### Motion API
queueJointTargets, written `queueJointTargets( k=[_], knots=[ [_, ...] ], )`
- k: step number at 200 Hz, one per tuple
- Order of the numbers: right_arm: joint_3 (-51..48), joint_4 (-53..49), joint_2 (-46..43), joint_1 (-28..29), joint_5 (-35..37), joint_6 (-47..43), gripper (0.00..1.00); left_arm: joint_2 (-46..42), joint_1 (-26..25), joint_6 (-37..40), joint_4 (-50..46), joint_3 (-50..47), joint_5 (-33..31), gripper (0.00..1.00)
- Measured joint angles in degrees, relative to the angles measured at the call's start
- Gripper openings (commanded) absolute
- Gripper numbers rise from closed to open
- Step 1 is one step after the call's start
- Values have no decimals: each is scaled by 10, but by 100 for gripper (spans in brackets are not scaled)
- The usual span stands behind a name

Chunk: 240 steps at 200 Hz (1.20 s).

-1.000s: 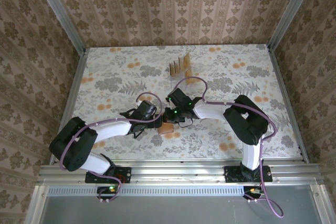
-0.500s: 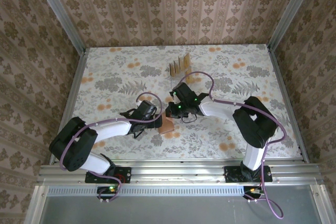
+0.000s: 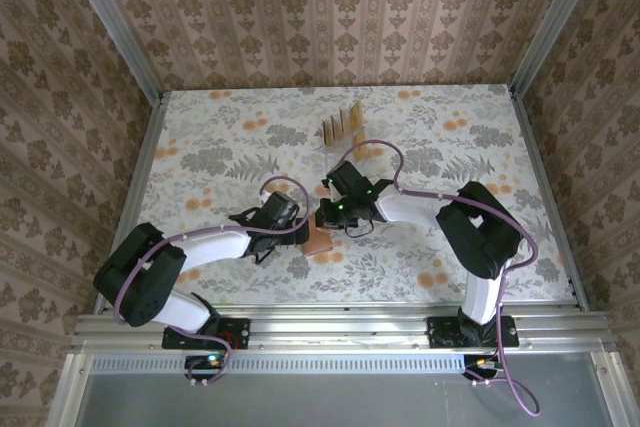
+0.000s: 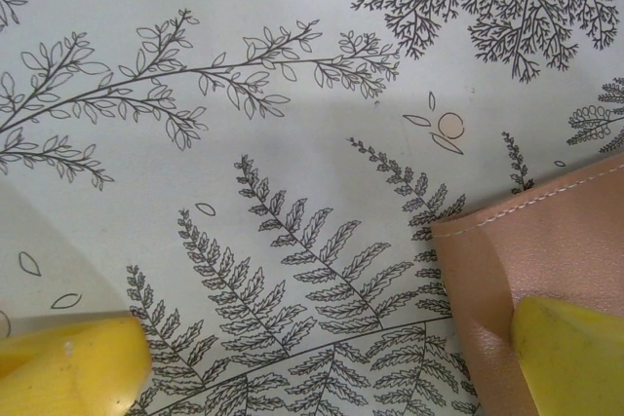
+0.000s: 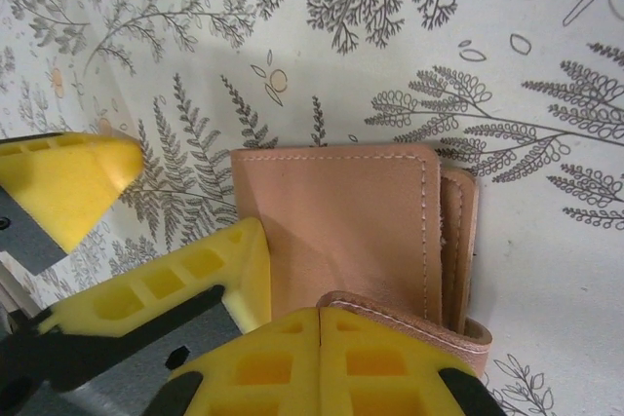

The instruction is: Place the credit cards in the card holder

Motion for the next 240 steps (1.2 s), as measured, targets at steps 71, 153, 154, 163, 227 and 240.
queueJointTargets(
  k=[71,153,154,163,227,240],
  knots=[
    [0,9,16,2,0,0,0,0,0,0,0,0,-2,100],
    [0,20,22,4,-2,0,0,0,0,0,0,0,-2,100],
    [0,20,22,4,-2,0,0,0,0,0,0,0,-2,100],
    [0,20,22,4,-2,0,0,0,0,0,0,0,-2,100],
    [-22,50,14,6,-2,3,0,1,-1,0,0,0,-2,100],
    [-27,56,12,6,-2,3,0,1,-1,0,0,0,-2,100]
  ],
)
